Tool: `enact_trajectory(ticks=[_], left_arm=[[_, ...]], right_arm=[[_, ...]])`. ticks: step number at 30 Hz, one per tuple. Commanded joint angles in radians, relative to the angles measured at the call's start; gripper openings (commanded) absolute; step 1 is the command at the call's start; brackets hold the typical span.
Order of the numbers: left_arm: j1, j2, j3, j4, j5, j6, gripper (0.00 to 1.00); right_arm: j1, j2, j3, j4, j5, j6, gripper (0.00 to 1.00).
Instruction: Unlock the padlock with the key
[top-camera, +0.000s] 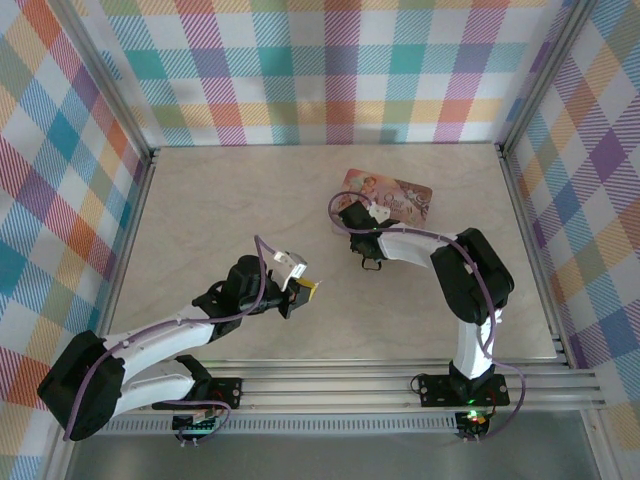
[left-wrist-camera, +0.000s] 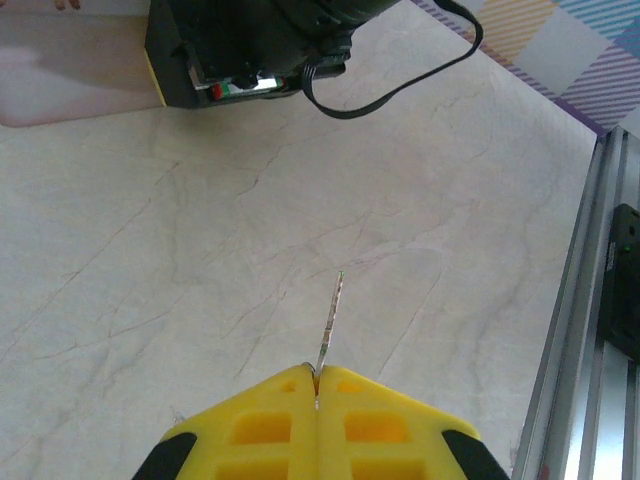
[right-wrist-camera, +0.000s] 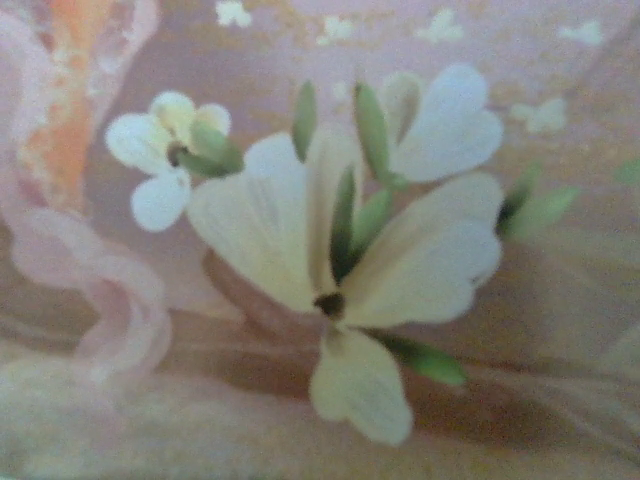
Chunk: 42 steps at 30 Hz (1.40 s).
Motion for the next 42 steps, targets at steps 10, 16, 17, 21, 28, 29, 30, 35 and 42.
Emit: enact_trajectory(ticks=[10,16,17,21,28,29,30,35,42], left_arm=[[0.012,0.015,-0.017,0.089,0.032,-0.007,0.0],[0.012,0.073,-0.024,0.184,0.042,-0.017,0.0],[0.01,0.082,-0.022,0.201,0.047,-0.018,0.0],[0.009,0.1,-0.017,0.259,0.044,-0.016,0.0],[0.008,0.234,0.026,0.386,0.066,-0.006,0.0],[0.008,0.251,0.033,0.405,0.065,-0.011,0.0],[0.007,0.264,0.039,0.425,0.061,-0.013,0.0],[0.005,0.322,0.07,0.489,0.057,-0.014,0.0],[0.005,0.419,0.104,0.594,0.089,-0.054,0.0]], right_arm=[[-0.06,-0.187,-0.061,-0.058,-0.413,-0.074,0.0],[-0.069,-0.261,-0.01,-0.208,-0.575,-0.127,0.0],[-0.073,-0.273,0.0,-0.23,-0.605,-0.131,0.0],[-0.099,-0.307,0.039,-0.305,-0.713,-0.131,0.0],[-0.129,-0.339,0.095,-0.393,-0.831,-0.115,0.0],[-0.133,-0.345,0.098,-0.4,-0.844,-0.115,0.0],[-0.137,-0.35,0.099,-0.405,-0.854,-0.112,0.0],[-0.155,-0.366,0.098,-0.404,-0.919,-0.097,0.0],[-0.162,-0.368,0.11,-0.408,-0.969,-0.09,0.0]])
